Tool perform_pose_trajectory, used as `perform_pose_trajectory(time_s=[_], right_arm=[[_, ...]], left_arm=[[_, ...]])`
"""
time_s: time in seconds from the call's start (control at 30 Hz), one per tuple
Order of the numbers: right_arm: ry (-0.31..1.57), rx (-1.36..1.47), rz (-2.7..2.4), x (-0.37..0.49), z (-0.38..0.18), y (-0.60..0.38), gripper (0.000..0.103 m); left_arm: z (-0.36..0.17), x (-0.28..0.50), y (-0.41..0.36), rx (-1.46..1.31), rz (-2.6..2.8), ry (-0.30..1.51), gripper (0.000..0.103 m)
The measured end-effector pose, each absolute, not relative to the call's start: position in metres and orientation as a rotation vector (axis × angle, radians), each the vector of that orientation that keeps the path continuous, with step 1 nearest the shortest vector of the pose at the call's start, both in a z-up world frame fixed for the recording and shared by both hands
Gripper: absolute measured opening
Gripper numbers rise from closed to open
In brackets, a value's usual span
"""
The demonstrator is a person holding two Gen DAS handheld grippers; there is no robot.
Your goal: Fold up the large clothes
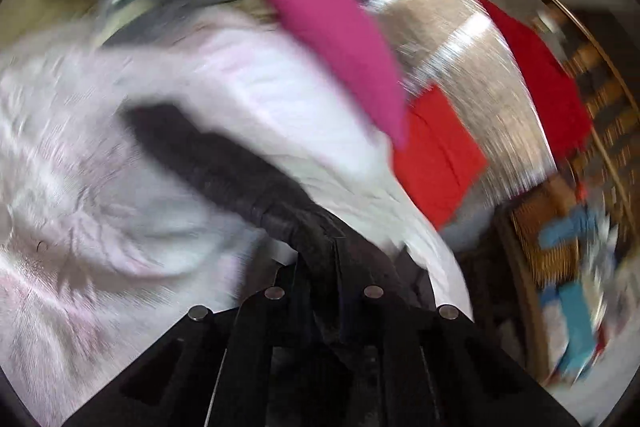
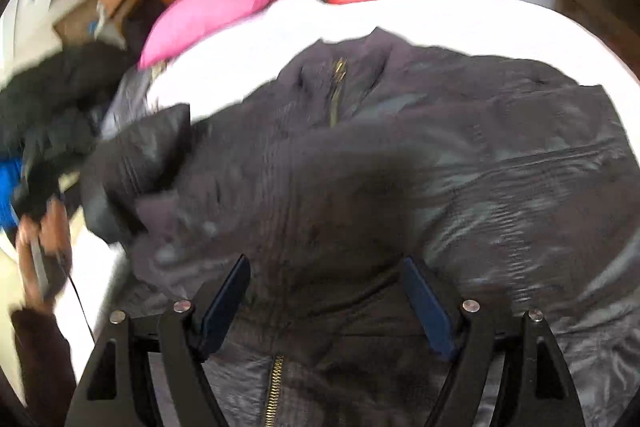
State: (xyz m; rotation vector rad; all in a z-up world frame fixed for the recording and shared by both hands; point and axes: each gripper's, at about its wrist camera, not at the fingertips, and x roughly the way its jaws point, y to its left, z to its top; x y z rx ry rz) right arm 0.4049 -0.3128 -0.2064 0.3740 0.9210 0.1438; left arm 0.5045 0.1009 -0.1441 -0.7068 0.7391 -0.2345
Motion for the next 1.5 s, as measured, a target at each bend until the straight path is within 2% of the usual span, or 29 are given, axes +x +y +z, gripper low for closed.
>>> perform_pose_trajectory(time_s=[0.17, 0.4, 0.5, 0.53, 0.57, 0.6, 0.67, 0.7, 0.87, 1.07, 1.33, 1.5], right_arm=[[0.812, 0.485, 0.037, 0.388, -0.184, -0.362, 0.081], [0.782, 0.590, -0.040, 0.373, -0.181, -0.404, 0.081], [0.782, 0.612, -0.042, 0.369, -0.182, -0.408, 0.082], [0.782, 0.618, -0.044, 0.367, -0.181, -0.409, 0.082], [0.783, 0.624, -0.042, 0.367, -0.180, -0.410, 0.082], [0.780, 0.625, -0.040, 0.365, -0.179, -0.411, 0.082], [0.768, 0.625, -0.038, 0.363, -0.176, -0.414, 0.082], [0.764, 0.626, -0.036, 0.363, -0.175, -0.416, 0.082], [0.757, 0.657, -0.023, 0.360, -0.173, -0.422, 0.082], [0.760, 0.654, -0.006, 0.360, -0.171, -0.421, 0.082], [0.767, 0.640, 0.004, 0.363, -0.172, -0.419, 0.082], [0.788, 0.616, 0.015, 0.369, -0.176, -0.413, 0.082]], left_arm=[[-0.120, 0.464, 0.011, -0.473, -0.411, 0.752, 0.009], [-0.177, 0.414, -0.098, -0.252, -0.489, 0.962, 0.009], [-0.199, 0.402, -0.099, -0.285, -0.505, 1.058, 0.017], [-0.197, 0.400, -0.095, -0.316, -0.521, 1.072, 0.025], [-0.193, 0.396, -0.089, -0.346, -0.542, 1.080, 0.044], [-0.186, 0.390, -0.077, -0.406, -0.585, 1.076, 0.054], [-0.172, 0.375, -0.053, -0.486, -0.613, 1.037, 0.083], [-0.164, 0.367, -0.042, -0.501, -0.600, 1.018, 0.087], [-0.143, 0.370, 0.024, -0.619, -0.535, 0.966, 0.089], [-0.164, 0.428, 0.084, -0.851, -0.320, 0.977, 0.089], [-0.222, 0.477, 0.090, -1.086, -0.235, 0.985, 0.088], [-0.233, 0.497, 0.083, -1.088, -0.218, 0.928, 0.087]])
